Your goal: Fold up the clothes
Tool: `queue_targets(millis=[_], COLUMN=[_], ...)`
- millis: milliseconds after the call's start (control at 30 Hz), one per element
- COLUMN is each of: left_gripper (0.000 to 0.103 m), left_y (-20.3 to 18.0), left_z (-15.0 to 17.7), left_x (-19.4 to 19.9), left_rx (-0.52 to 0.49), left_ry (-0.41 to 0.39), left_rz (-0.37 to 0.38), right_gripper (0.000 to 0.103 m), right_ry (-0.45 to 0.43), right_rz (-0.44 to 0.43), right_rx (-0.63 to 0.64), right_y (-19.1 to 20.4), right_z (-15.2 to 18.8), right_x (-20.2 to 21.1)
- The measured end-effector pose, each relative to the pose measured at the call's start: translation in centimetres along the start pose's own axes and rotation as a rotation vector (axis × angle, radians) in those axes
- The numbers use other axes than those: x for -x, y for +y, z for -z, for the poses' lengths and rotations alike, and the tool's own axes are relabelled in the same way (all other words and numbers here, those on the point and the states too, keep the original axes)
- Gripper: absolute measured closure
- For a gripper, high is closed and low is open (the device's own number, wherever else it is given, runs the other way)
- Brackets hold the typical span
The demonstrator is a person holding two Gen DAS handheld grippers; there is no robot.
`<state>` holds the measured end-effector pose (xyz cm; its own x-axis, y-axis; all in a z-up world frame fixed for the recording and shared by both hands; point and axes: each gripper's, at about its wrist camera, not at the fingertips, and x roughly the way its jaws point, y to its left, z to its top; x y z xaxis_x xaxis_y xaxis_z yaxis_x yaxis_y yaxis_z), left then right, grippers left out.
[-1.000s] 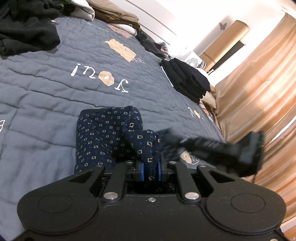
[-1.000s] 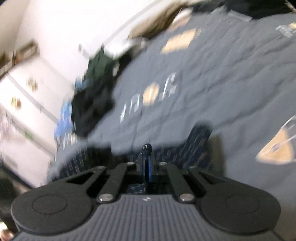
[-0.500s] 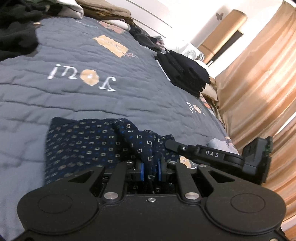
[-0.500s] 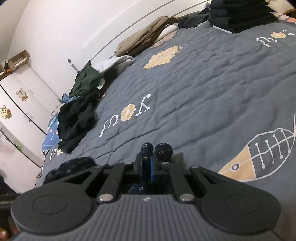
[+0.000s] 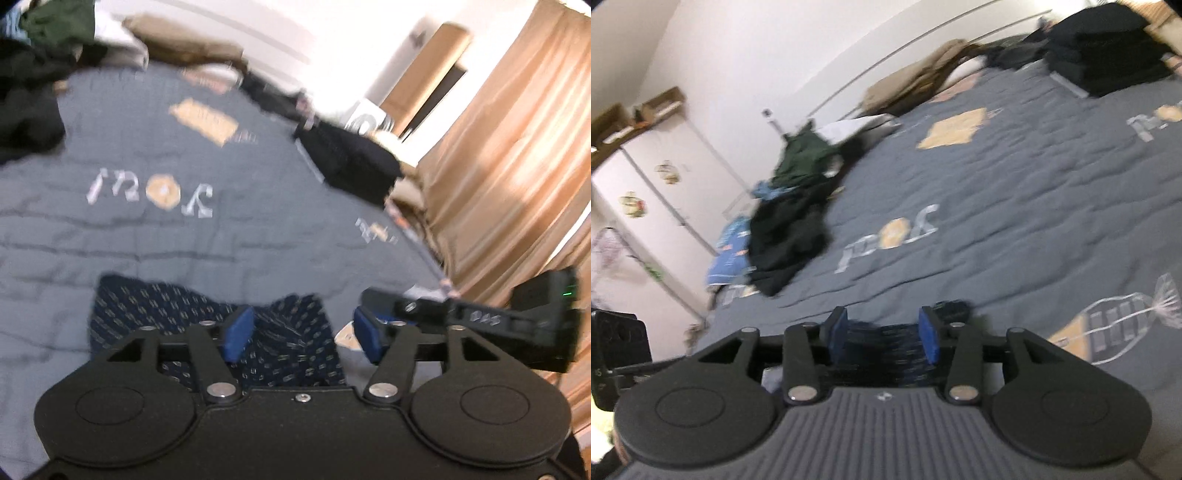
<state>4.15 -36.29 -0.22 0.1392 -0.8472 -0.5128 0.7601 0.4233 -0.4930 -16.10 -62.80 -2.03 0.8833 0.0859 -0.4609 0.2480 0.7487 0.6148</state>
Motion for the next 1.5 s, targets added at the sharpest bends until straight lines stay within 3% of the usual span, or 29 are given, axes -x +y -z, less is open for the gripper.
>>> queue_targets(millis=[67, 267, 433, 467, 500, 533, 633, 700, 767, 933, 1067, 1300, 1500], left_gripper=[0.04, 0.038, 0.038, 0.038, 0.038, 0.038, 0.038, 0.038, 0.038, 0.038, 0.038, 0.038, 0.038], left_y=[0.2, 2.6, 4.2, 4.3, 4.4, 4.5, 4.6, 4.7, 4.7, 4.8, 4.7, 2.9, 0.9], left_z=[0.1, 3.1, 5.2, 5.2, 5.3, 5.4, 5.9, 6.3, 6.6, 7.1, 7.8, 8.1, 9.5], left_x=[2.0, 5.8, 7.0, 7.0, 7.1, 7.2, 7.6, 7.6, 7.5, 7.1, 6.6, 7.9, 10.5], left_rx=[-0.001, 0.018, 0.047, 0.044, 0.041, 0.037, 0.014, 0.003, -0.006, -0.022, -0.039, -0.094, -0.198], left_ry=[-0.028, -0.036, -0.035, -0.036, -0.036, -0.038, -0.033, -0.024, -0.015, 0.007, 0.034, 0.005, -0.023], left_rz=[-0.006, -0.072, -0.1, -0.102, -0.105, -0.106, -0.096, -0.092, -0.094, -0.094, -0.11, -0.108, -0.134], right_gripper=[0.06, 0.058, 0.059, 0.063, 0.074, 0.092, 0.094, 0.094, 0.094, 0.09, 0.087, 0.071, 0.063], right_ry=[0.03, 0.161, 0.176, 0.17, 0.159, 0.147, 0.068, -0.005, -0.035, 0.051, 0.071, -0.025, -0.01], right_rz=[-0.032, 0.09, 0.115, 0.123, 0.128, 0.129, 0.063, 0.044, 0.067, 0.109, 0.096, 0.111, 0.083], right_rx=[0.009, 0.097, 0.118, 0.122, 0.106, 0.079, -0.063, -0.088, -0.085, -0.117, -0.118, -0.104, -0.073], right_y=[0.6, 2.1, 3.2, 3.3, 3.1, 2.8, 0.9, 0.2, -0.4, -2.5, -1.6, 1.5, 4.4], right_z=[0.4, 2.5, 4.3, 4.7, 4.9, 5.0, 4.3, 3.4, 3.0, 3.6, 3.8, 4.9, 10.3], right_x=[-0.6, -4.1, -6.4, -6.7, -6.7, -6.6, -4.8, -3.1, -2.3, -3.7, -3.6, 2.8, 6.2])
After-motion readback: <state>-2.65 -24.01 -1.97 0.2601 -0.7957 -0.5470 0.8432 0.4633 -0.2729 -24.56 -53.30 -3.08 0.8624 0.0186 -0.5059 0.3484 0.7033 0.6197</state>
